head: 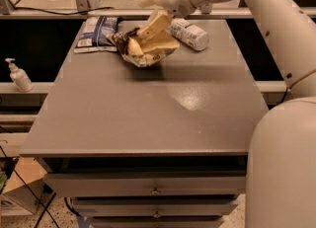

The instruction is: Move brown chip bag near blue chip bag

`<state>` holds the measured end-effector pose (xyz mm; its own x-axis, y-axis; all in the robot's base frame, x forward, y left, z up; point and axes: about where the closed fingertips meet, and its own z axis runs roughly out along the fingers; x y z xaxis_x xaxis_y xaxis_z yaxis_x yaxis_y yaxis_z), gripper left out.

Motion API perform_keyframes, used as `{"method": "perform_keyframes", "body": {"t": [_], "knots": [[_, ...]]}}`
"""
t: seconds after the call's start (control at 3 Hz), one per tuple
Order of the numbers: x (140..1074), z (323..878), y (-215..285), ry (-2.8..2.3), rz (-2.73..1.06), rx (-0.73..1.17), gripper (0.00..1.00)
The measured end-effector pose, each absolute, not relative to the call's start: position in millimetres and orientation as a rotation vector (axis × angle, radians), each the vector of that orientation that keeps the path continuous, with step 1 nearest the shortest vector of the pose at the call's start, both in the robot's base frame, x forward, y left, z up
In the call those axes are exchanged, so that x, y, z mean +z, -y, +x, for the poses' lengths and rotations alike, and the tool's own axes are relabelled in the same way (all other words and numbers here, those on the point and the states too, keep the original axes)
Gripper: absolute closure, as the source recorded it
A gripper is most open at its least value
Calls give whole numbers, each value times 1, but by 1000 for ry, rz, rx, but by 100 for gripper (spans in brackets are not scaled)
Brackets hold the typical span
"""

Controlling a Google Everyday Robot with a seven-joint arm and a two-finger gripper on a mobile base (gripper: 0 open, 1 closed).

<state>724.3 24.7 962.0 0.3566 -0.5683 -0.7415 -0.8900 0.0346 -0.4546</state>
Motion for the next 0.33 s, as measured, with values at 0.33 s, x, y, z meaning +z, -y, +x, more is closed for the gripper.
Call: {"method": "perform_keyframes", "body": {"t": [0.33], "knots": [[960, 724, -27, -1323, -1651, 419, 0]]}}
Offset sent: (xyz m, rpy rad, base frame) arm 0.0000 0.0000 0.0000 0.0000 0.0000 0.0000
